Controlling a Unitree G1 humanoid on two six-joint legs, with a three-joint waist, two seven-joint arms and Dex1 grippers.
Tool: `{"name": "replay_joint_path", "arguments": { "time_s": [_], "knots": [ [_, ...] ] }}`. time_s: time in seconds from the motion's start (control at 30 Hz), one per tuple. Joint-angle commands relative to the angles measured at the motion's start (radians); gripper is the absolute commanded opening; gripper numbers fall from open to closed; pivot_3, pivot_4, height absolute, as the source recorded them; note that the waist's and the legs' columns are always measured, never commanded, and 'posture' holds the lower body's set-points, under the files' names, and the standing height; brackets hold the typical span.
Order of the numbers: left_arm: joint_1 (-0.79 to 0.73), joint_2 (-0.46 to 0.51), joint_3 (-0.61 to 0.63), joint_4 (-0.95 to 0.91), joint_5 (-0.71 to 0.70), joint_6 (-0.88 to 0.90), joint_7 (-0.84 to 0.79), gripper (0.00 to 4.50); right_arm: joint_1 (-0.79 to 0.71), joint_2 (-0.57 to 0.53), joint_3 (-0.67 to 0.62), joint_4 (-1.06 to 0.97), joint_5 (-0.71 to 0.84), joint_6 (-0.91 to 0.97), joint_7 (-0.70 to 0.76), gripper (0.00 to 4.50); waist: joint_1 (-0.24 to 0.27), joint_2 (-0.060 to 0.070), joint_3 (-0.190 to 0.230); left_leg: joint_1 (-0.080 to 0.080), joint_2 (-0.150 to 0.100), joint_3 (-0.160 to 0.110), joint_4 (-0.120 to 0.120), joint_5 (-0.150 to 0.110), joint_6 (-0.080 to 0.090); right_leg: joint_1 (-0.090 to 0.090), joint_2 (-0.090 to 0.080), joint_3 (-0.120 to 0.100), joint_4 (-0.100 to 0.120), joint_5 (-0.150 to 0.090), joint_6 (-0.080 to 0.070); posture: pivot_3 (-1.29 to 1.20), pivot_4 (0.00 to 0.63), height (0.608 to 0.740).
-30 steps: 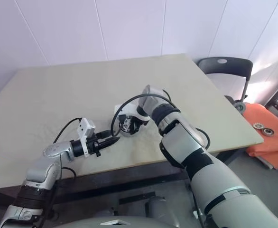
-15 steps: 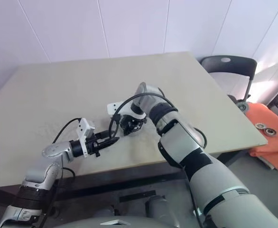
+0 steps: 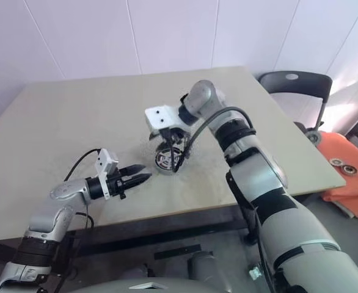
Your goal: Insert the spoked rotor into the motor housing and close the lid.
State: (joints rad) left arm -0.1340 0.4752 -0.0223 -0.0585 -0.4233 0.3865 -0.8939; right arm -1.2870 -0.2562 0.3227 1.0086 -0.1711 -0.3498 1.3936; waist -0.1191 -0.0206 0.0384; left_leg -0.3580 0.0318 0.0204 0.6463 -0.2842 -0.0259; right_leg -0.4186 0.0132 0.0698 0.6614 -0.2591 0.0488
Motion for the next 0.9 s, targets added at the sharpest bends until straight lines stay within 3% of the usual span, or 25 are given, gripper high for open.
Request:
{"name": "replay_joint_path", "arguments": {
  "time_s": [0.03, 0.3, 0.4, 0.53, 0.7, 0.9],
  "knots": [
    [-0.030, 0.011, 0.029, -0.001, -0.009, -0.014, -0.003, 2.12, -0.040, -0.034, -0.119, 0.017, 0.084, -0.034, -0.103, 1.93, 0.000, 0.000, 0.000, 0.000, 0.000, 0.000, 0.000, 0.000, 0.000, 0.000, -0.001, 0.000, 0.000, 0.000, 0.000, 0.00, 0.000, 0.740],
    [-0.060, 0.023, 0.049, 0.046, -0.010, -0.024, -0.014, 2.12, 0.030, -0.146, -0.252, 0.078, 0.112, 0.035, -0.410, 1.93, 0.003, 0.000, 0.000, 0.000, -0.001, 0.001, 0.000, 0.000, 0.000, 0.001, -0.002, 0.001, -0.001, 0.000, 0.000, 0.00, 0.000, 0.740],
    [-0.084, 0.038, 0.059, 0.060, -0.016, -0.019, -0.027, 2.12, 0.145, -0.199, -0.300, 0.035, 0.149, 0.075, -0.446, 1.29, 0.007, 0.000, 0.000, 0.001, -0.001, 0.001, 0.000, 0.000, 0.000, 0.002, -0.001, 0.001, -0.003, 0.000, 0.000, 0.00, 0.000, 0.740],
    [-0.111, 0.045, 0.066, 0.081, -0.017, -0.019, -0.042, 2.12, 0.324, -0.229, -0.358, -0.097, 0.217, 0.217, -0.458, 0.03, 0.018, 0.001, 0.000, 0.002, -0.001, 0.002, -0.001, 0.000, 0.001, 0.004, -0.001, 0.002, -0.006, 0.000, 0.000, 0.00, 0.000, 0.740],
    [-0.134, 0.057, 0.058, 0.090, -0.013, -0.013, -0.073, 2.12, 0.486, -0.199, -0.373, -0.242, 0.244, 0.324, -0.537, 0.03, 0.018, 0.003, 0.002, 0.002, -0.001, 0.003, 0.000, 0.000, 0.001, 0.005, 0.001, 0.003, -0.006, 0.000, 0.001, 0.00, 0.000, 0.740],
    [-0.146, 0.104, 0.077, 0.069, -0.023, 0.005, -0.103, 2.12, 0.553, -0.160, -0.368, -0.423, 0.323, 0.472, -0.514, 0.03, 0.022, 0.003, 0.002, 0.003, 0.000, 0.002, 0.000, 0.000, 0.001, 0.005, 0.006, 0.004, -0.005, 0.000, 0.001, 0.00, 0.000, 0.740]
  ]
}}
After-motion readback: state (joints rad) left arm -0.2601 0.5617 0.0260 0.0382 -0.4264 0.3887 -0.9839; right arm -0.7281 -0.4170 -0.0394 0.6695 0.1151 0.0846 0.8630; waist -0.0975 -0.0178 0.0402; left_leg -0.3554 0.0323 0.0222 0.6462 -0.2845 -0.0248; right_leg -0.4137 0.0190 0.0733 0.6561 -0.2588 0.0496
